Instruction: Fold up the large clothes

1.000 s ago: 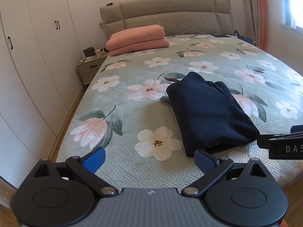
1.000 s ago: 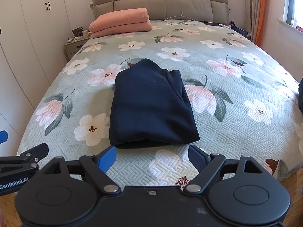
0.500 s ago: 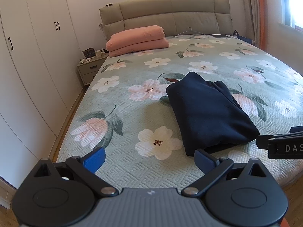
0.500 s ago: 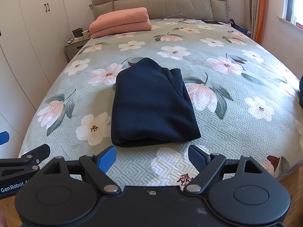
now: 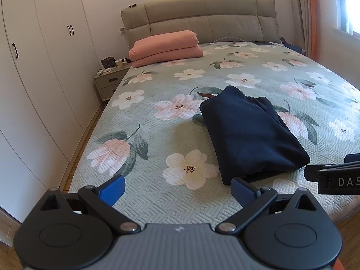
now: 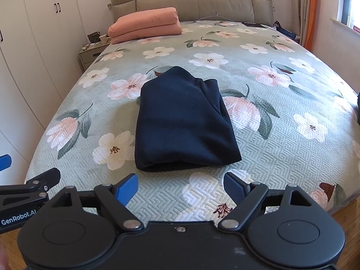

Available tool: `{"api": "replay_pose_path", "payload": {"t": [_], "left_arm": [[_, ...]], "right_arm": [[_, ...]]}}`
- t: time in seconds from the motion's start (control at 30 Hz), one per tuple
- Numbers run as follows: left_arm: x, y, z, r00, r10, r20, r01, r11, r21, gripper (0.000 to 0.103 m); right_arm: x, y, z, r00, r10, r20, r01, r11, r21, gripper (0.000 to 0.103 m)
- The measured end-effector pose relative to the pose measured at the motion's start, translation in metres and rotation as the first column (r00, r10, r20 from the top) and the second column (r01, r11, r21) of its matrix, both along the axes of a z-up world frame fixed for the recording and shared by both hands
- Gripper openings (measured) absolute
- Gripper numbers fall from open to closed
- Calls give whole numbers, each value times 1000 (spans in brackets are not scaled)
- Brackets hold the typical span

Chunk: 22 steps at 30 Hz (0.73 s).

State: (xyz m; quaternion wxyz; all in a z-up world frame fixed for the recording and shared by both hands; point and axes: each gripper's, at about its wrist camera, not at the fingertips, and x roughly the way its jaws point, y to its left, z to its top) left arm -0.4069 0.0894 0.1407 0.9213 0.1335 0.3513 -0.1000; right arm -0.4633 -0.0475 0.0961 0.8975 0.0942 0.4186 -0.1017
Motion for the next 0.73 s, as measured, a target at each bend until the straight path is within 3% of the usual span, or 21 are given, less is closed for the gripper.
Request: {"api": "replay_pose_path", "payload": {"t": [0.73], "left_arm": [[-13, 3, 8, 998, 35, 45, -34, 999, -28, 101]], "right_arm": [[-5, 3, 3, 1000, -5, 5, 5, 1000, 1, 98]]}}
